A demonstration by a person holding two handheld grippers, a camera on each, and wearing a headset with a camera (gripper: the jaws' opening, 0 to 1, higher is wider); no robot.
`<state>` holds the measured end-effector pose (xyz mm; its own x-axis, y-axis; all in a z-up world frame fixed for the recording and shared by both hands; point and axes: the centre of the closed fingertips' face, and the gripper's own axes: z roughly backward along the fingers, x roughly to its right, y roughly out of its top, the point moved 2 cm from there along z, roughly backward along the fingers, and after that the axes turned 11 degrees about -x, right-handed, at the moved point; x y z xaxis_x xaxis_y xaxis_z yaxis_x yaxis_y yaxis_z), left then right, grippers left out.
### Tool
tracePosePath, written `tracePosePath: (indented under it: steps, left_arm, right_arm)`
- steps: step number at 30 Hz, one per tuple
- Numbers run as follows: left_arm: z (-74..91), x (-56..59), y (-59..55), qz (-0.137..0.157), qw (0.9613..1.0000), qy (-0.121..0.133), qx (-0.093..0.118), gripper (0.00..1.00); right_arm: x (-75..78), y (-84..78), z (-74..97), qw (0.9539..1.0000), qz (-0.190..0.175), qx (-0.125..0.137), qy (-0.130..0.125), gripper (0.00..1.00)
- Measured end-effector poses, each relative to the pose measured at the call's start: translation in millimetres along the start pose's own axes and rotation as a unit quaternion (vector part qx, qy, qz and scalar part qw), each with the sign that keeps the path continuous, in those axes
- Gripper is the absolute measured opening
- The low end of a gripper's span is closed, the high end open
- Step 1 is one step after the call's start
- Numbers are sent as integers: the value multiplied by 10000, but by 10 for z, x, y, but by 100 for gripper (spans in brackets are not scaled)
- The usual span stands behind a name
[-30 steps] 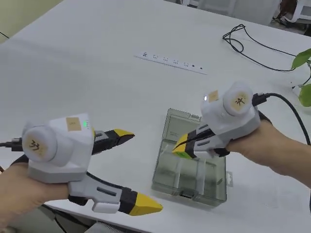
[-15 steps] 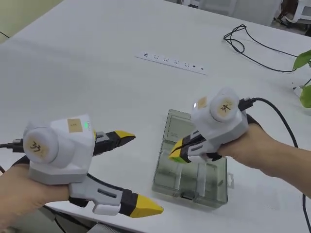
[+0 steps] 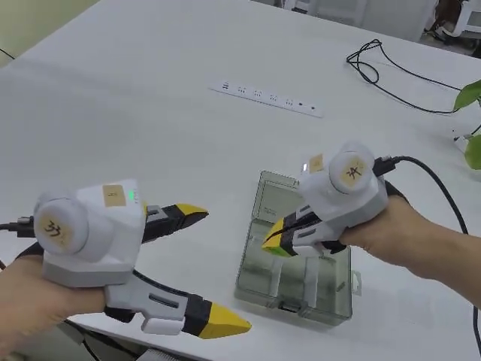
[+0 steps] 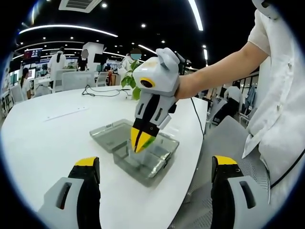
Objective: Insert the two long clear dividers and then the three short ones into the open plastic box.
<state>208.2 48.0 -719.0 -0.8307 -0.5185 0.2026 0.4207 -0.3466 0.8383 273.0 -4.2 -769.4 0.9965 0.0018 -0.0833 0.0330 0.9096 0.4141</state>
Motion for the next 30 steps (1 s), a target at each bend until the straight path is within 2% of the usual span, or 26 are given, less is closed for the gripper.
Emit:
tracePosePath:
  steps: [6,12,20,26,30]
  left_arm:
    - [-6,-5,-5,2,10000,-16,-23,100]
    - [-6,-11,-6,8,10000,-17,-20,100]
    - [-9,-21,-13,-1,10000,-23,-43,100]
    - [-40,-43,-21,9,10000,-10,-73,100]
    - [-60,-52,-16,-6,10000,-8,-89,100]
  right_arm:
    - [-27,1,-71,9997,213,-132,-13,2]
    - [-2,-14,-142,9997,118,-221,-11,2]
    - [-5,-47,-217,9989,210,-414,33,2]
    - [-19,-78,-304,9973,330,-650,-34,2]
    - [-7,-81,-291,9970,354,-692,-34,2]
